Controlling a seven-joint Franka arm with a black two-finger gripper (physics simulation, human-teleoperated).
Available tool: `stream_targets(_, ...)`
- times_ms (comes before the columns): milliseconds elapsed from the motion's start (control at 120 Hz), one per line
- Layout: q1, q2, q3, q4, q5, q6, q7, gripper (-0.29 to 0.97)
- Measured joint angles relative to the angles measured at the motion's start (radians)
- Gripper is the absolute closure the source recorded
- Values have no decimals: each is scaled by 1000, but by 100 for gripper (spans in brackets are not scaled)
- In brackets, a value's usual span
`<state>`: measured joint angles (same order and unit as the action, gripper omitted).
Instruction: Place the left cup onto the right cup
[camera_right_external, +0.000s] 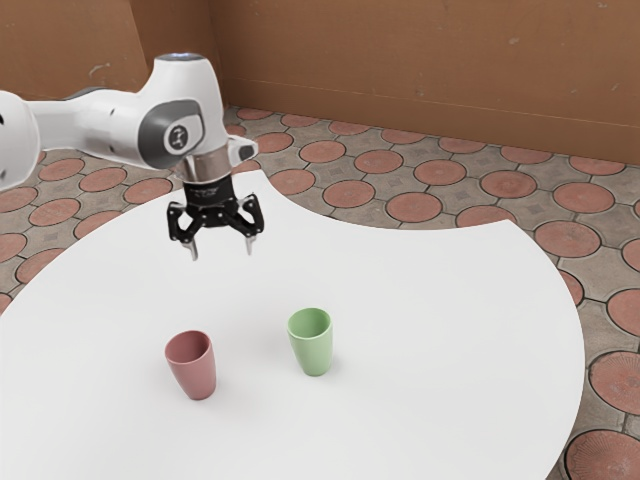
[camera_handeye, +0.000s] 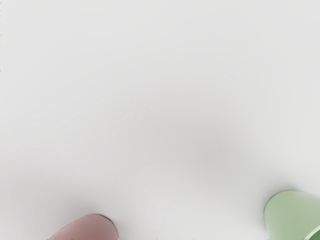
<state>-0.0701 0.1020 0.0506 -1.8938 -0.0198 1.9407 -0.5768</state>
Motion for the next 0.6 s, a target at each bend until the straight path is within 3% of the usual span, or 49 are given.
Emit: stream_targets(600,8,-72,-3,-140,0,85,-41,0)
